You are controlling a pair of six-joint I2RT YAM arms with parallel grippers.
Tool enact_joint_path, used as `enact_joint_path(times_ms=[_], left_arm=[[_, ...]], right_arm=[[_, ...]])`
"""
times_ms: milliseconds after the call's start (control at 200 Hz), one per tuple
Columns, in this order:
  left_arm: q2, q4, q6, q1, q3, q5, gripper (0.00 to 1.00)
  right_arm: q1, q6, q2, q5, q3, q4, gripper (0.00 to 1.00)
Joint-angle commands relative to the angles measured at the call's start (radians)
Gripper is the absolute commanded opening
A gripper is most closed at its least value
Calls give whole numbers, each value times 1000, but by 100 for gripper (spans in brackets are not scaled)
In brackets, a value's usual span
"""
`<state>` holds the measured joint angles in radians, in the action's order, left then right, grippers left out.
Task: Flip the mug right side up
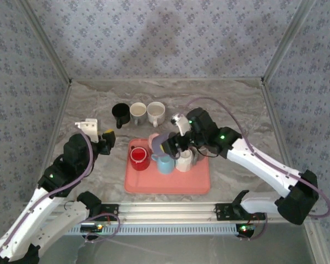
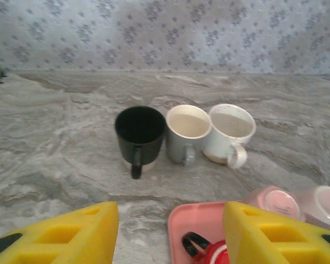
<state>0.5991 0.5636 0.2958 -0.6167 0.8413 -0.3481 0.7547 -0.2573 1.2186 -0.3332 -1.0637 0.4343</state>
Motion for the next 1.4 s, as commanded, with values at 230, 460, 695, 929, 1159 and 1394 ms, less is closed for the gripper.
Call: enact_joint_path(times_ms=[230, 460, 695, 929, 1159, 1394], left_arm=[[130, -98, 85, 2, 33, 530, 57], [172, -392, 306, 3, -49, 873, 64], [264, -721, 481, 3, -116, 1075, 68], [402, -1101, 634, -11, -160, 1162, 70], [498, -1260, 640, -84, -133, 1202, 68], [562, -1349, 645, -111, -115, 1190, 66]], right_arm=[[-191, -429, -181, -126, 227, -461, 0], [-278, -588, -280, -151, 301, -654, 0], [-300, -713, -363, -146, 334, -802, 0], [-292, -818, -391, -126, 342, -901, 0], [-249, -830, -405, -100, 324, -902, 0], [-203, -827, -419, -74, 338, -905, 0]])
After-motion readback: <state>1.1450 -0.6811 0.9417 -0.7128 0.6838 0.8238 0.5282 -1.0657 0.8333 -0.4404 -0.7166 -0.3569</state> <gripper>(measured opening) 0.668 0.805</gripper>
